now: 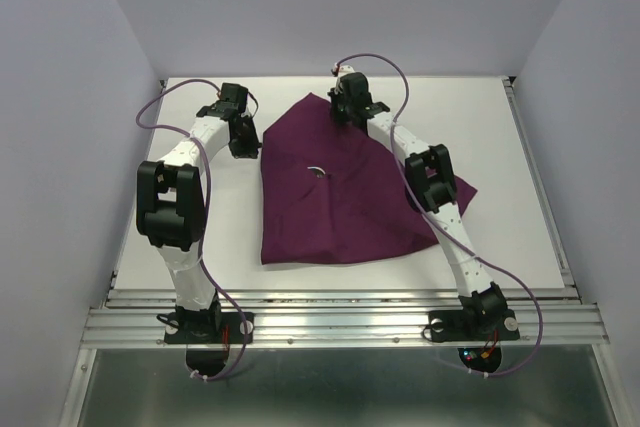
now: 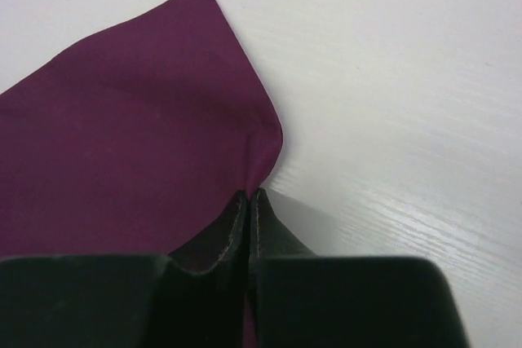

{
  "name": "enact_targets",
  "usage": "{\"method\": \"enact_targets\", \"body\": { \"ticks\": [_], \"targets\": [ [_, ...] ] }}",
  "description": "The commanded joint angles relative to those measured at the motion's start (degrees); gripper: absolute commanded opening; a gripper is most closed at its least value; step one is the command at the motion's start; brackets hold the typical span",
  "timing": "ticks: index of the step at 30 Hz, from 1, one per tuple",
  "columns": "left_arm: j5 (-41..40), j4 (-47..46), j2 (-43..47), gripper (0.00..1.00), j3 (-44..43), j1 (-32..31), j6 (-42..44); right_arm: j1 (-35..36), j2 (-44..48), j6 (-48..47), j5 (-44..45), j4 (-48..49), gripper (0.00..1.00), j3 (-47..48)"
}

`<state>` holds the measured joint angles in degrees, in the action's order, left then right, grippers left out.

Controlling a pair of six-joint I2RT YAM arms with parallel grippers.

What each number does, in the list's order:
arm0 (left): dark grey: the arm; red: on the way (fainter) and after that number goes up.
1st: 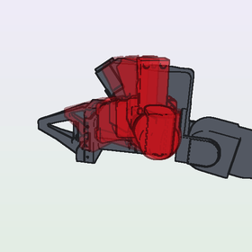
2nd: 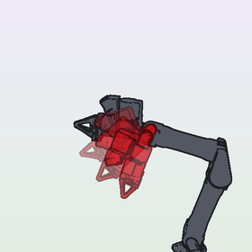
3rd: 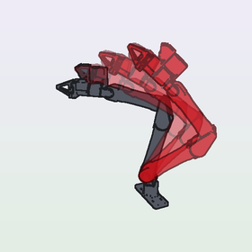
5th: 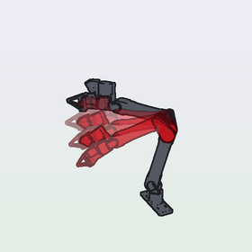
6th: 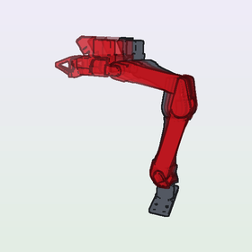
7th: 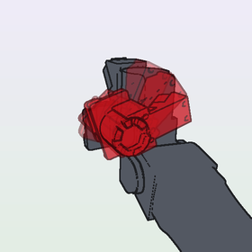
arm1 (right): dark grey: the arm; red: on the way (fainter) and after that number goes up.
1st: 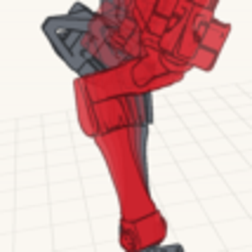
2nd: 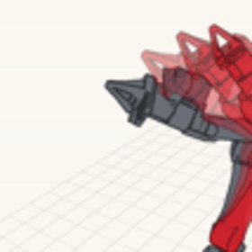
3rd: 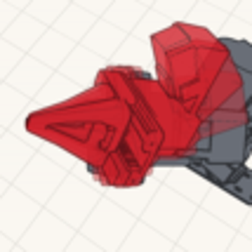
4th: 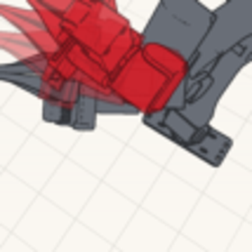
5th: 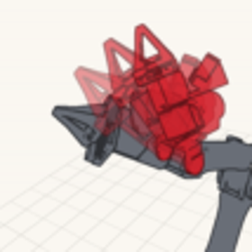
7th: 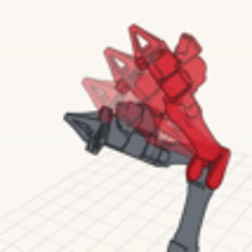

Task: Prepare the surgical pack
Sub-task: Pack the surgical kit at the center of the board.

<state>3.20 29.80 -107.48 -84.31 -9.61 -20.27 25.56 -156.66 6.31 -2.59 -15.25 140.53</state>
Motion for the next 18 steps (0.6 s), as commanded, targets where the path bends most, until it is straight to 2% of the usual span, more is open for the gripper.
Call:
{"method": "enact_targets", "body": {
  "ticks": [1, 6, 12, 18],
  "targets": [
    [0.14, -0.36, 2.01, 0.00, 0.55, 0.46, 0.15, 0.45, 6.35, 0.64, -1.54, -1.99, 0.01, -1.92],
    [-0.30, 0.43, 3.94, 0.00, -0.24, 0.55, 0.32, 0.45, 15.05, 1.25, -1.89, 1.88, 0.01, -10.08],
    [-1.27, 1.05, 7.63, 0.00, 0.73, 0.99, 1.02, 0.98, 27.70, 1.43, -5.93, 8.12, 0.01, -26.34],
    [-0.13, -0.18, 11.32, 0.00, 3.97, 1.08, 0.59, 6.60, 38.51, -0.59, -5.94, 9.88, 0.01, -39.25]
  ]
}}
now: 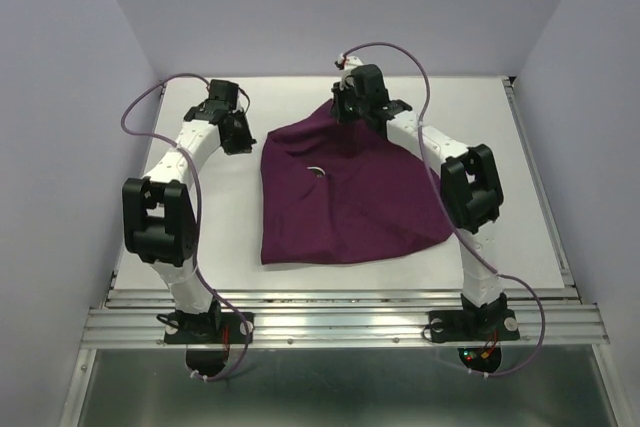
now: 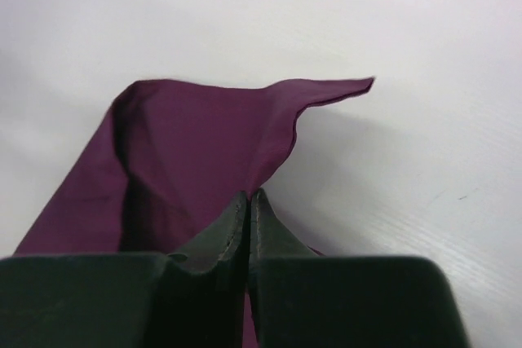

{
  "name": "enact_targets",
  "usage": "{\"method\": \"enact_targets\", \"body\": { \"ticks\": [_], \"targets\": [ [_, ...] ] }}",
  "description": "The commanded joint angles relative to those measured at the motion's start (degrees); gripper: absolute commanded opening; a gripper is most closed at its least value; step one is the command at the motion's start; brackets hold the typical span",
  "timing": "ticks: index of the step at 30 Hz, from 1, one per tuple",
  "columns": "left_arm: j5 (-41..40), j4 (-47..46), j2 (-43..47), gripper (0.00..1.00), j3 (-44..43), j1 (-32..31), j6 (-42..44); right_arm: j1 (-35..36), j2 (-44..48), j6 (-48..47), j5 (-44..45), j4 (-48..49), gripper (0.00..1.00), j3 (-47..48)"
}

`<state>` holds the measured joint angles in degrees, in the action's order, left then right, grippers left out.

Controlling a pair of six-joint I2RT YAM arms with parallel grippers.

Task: Prepare the surgical pack
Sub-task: Pack the surgical kit at the center of the board.

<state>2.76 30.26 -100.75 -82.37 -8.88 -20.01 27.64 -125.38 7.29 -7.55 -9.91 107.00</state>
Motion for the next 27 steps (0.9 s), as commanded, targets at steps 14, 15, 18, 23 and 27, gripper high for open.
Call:
{"method": "enact_targets", "body": {
  "ticks": [14, 15, 18, 23, 27],
  "targets": [
    [1.28, -1.96, 14.70, 0.00, 9.32, 0.89, 1.47, 16.74, 34.04, -1.75, 8.94, 6.31, 0.01, -37.10],
    [1.45, -2.13, 15.05, 0.00, 9.77, 0.97, 1.47, 16.75, 35.37, -1.49, 9.04, 5.87, 0.01, -38.52],
    [2.24, -2.84, 15.85, 0.00, 11.26, 0.97, 1.12, 17.89, 39.32, -1.23, 9.66, 4.30, 0.01, -43.18],
    [4.35, -3.98, 16.38, 0.00, 12.93, 0.97, 0.67, 19.03, 41.80, 0.79, 8.61, 2.09, 0.03, -48.11],
    [5.50, -5.47, 16.73, 0.00, 14.95, 0.97, -0.38, 21.39, 41.45, 3.25, 5.45, 2.18, 0.09, -51.45]
  ]
}}
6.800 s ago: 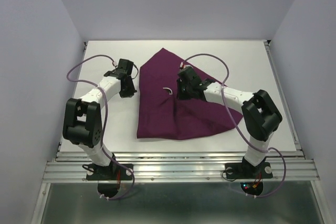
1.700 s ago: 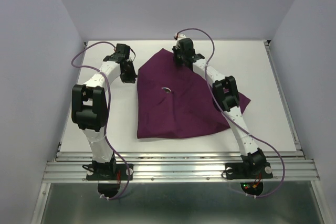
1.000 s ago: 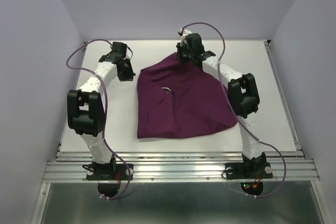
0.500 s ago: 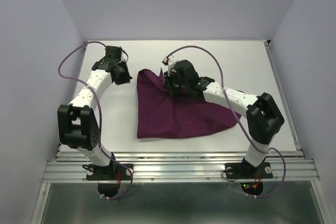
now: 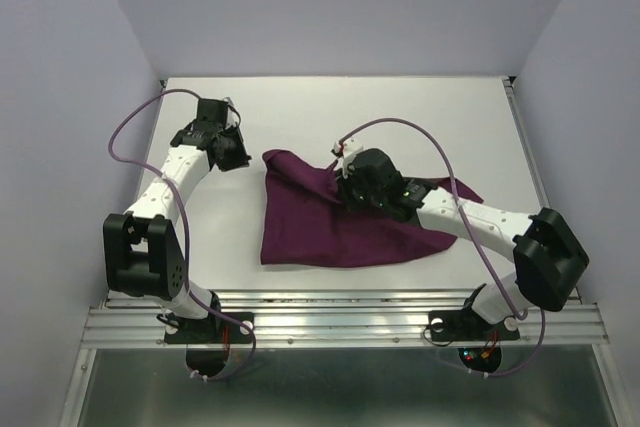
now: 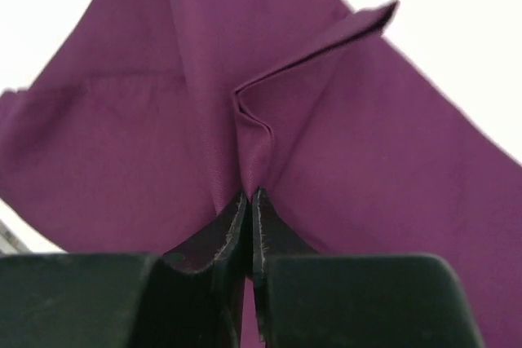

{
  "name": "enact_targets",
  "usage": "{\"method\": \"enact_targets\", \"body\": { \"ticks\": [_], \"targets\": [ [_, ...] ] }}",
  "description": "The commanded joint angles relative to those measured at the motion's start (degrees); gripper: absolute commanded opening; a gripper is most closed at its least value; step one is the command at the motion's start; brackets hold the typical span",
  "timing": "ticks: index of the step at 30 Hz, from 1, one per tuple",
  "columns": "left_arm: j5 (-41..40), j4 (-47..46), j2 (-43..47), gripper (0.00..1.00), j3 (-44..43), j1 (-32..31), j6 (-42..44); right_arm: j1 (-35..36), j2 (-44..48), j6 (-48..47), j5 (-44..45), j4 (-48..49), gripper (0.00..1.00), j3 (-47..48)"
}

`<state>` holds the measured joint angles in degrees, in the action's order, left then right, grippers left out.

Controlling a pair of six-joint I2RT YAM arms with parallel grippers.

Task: Prepare the surgical pack
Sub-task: Pack the surgical kit at the center of the board.

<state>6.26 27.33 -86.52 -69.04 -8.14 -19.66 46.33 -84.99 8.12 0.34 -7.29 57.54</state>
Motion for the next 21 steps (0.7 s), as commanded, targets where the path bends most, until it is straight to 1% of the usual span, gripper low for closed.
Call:
{"method": "enact_targets", "body": {
  "ticks": [1, 2, 5, 7, 9, 11, 12, 14, 15, 17, 19, 21],
  "targets": [
    [2.26, -2.98, 2.76, 0.00, 2.23, 0.23, -1.08, 3.85, 0.71, 2.95, -2.54, -0.36, 0.12, -3.04],
    [2.35, -2.99, 2.85, 0.00, 2.59, 0.23, -1.08, 3.86, 0.44, 2.95, -2.62, -0.36, 0.12, -3.48],
    [2.61, -3.25, 2.94, 0.00, 2.94, 0.23, -1.61, 5.17, -0.17, 3.83, -3.06, -0.71, 0.21, -5.15],
    [2.53, -3.08, 3.02, 0.00, 2.68, 0.23, -1.70, 5.18, -0.09, 4.09, -2.28, -2.45, 0.38, -5.33],
    [2.27, -2.99, 3.02, 0.00, 2.33, 0.23, -1.70, 5.18, 0.96, 4.01, 0.88, -3.34, 0.50, -5.68],
    [1.91, -2.81, 2.76, 0.00, 1.98, 0.23, -1.70, 5.18, 3.86, 4.10, 4.75, -3.52, 0.54, -5.94],
    [1.91, -2.55, 2.67, 0.00, 1.54, 0.23, -1.70, 5.18, 5.78, 4.10, 5.72, -3.52, 0.59, -5.86],
    [1.82, -2.55, 2.59, 0.00, 1.27, 0.23, -1.70, 5.18, 7.38, 4.10, 7.48, -3.35, 0.64, -5.51],
    [1.82, -2.63, 2.59, 0.00, 1.27, 0.23, -1.70, 5.18, 8.25, 4.79, 8.53, -2.91, 0.70, -5.16],
    [2.09, -2.81, 2.59, 0.00, 1.45, 0.23, -1.78, 5.18, 8.26, 6.02, 10.64, -2.56, 0.76, -4.54],
    [2.26, -2.90, 2.58, 0.00, 1.62, 0.23, -1.87, 5.18, 7.56, 7.86, 12.74, -2.56, 0.80, -3.23],
    [2.35, -3.16, 2.67, 0.00, 2.06, 0.23, -1.87, 3.87, 6.07, 9.54, 13.02, -2.55, 0.86, -2.17]
  ]
}}
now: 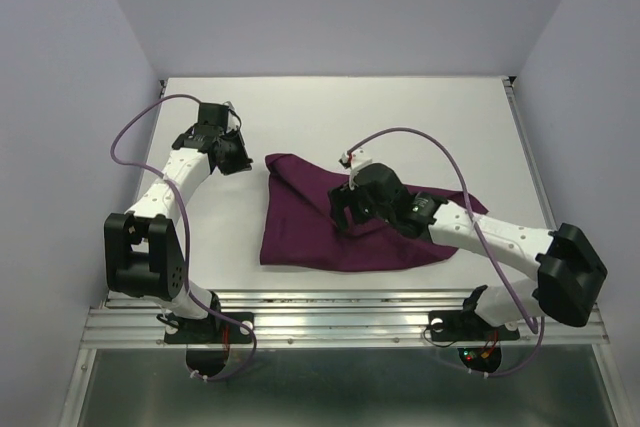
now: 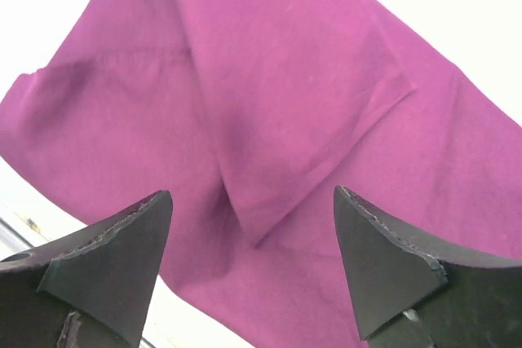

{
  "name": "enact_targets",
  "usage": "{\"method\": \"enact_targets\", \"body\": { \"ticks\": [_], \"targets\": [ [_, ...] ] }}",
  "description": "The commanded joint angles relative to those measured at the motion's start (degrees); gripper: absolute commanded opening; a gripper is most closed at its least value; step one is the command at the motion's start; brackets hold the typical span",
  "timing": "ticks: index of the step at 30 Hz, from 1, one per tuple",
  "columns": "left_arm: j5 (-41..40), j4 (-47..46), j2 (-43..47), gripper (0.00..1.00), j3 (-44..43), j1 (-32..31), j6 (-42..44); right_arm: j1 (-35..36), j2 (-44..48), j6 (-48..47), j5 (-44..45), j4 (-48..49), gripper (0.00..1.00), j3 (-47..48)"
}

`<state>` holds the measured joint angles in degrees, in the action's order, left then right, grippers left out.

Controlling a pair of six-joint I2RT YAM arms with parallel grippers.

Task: Prepare the surgical pack
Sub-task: Pack the surgical kit at the center of the board.

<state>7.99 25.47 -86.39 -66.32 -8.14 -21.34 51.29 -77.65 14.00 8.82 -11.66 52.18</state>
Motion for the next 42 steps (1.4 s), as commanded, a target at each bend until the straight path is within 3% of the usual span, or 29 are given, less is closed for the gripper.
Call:
{"method": "enact_targets", "body": {
  "ticks": [1, 6, 10, 13, 23, 32, 35, 40, 42],
  "targets": [
    [0.62, -1.39, 2.72, 0.00, -0.47, 0.23, -0.19, -2.06, -1.98, 4.45, 4.54, 1.73, 0.86, 3.71],
    [0.62, -1.48, 3.07, 0.00, 0.23, 0.23, -0.19, -7.59, -6.54, 13.66, 2.62, 1.82, 0.86, 5.65],
    [0.54, -1.39, 3.25, 0.00, 0.32, 0.23, -0.19, -16.80, -8.04, 19.73, -8.77, 6.18, 0.81, 3.64],
    [0.62, -1.39, 3.25, 0.00, 0.14, 0.23, -0.19, -19.64, -9.62, 23.25, -17.75, 12.60, 0.78, 0.82],
    [0.98, -1.39, 2.54, 0.00, -0.38, 0.23, -0.10, -20.17, -16.39, 29.67, -26.83, 21.41, 0.77, -1.99],
    [1.15, -1.57, 2.89, 0.00, 0.93, 0.23, -0.02, -20.17, -19.47, 33.90, -28.33, 27.04, 0.70, -3.66],
    [1.06, -1.57, 3.16, 0.00, 1.11, 0.23, -0.01, -20.17, -18.25, 33.38, -28.07, 27.92, 0.54, -4.54],
    [1.15, -1.92, 3.07, 0.00, 1.55, 0.23, -0.19, -20.17, -15.17, 29.60, -26.23, 24.77, 0.11, -3.94],
    [0.98, -2.18, 2.81, 0.00, 1.64, 0.23, -0.54, -20.17, -13.07, 27.75, -26.13, 24.32, 0.01, -3.84]
  ]
}}
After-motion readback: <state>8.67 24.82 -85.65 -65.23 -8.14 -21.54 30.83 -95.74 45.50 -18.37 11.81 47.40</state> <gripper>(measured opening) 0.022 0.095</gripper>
